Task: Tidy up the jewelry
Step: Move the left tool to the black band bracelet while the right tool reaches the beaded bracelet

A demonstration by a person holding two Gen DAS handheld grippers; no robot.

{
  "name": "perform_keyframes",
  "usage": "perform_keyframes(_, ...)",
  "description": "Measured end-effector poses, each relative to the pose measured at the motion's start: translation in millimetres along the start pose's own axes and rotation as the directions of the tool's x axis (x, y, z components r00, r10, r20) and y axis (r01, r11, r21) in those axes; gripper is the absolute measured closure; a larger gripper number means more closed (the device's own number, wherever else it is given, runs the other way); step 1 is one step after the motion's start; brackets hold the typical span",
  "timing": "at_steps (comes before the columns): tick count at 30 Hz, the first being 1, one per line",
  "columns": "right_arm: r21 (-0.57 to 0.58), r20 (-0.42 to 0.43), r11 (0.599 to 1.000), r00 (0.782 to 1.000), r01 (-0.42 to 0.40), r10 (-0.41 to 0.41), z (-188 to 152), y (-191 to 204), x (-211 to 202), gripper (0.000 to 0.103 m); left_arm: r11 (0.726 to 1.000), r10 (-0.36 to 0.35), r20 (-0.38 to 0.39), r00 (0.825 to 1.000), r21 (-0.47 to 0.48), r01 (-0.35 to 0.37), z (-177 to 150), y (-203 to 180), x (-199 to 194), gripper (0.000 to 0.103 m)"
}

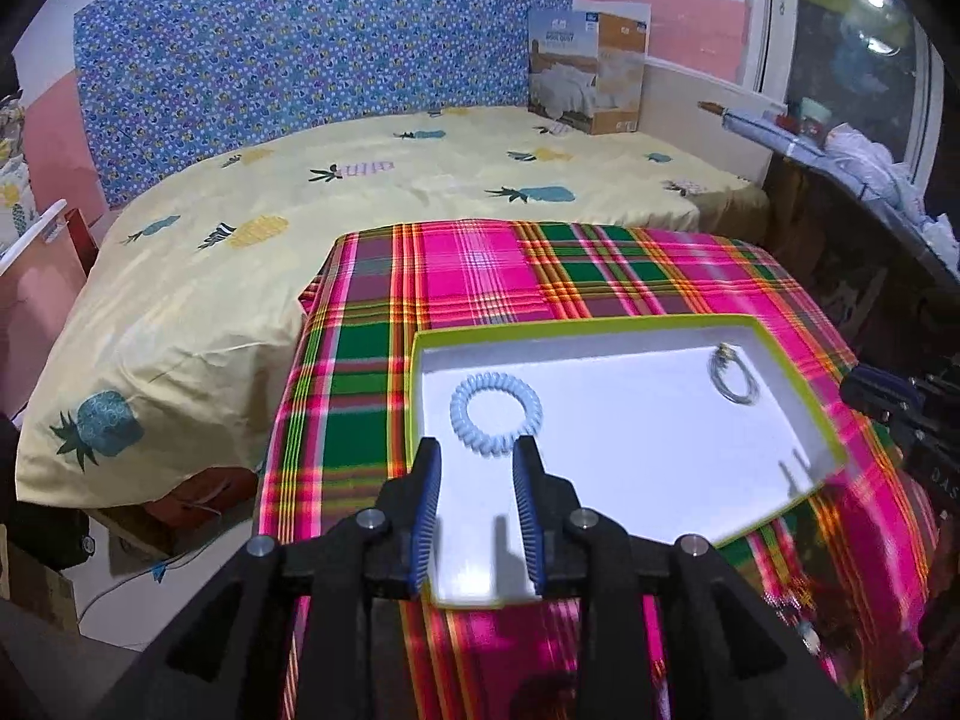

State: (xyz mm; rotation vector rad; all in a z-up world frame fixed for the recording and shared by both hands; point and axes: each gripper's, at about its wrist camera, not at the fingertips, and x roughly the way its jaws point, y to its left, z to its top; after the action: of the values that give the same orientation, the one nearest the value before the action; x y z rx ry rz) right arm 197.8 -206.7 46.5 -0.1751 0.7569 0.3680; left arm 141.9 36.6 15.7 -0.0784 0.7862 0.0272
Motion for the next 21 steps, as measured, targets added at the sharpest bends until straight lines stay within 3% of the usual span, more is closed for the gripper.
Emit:
perform_keyframes(11, 0.024, 0.022, 0.998, 0.998, -0.056, 0.055, -42, 19, -53, 0.086, 0.999, -0.030, 0.019, 0.999, 0.027, 0.029, -41, -3, -48, 0.077)
perform_keyframes(21, 0.039, 0.018, 0.994, 0.995, -0.101, 0.101, -71, 31, -75, 0.086, 0.998, -0.052, -0.011, 0.999, 0.020, 0.053, -73, 0, -59, 0.077)
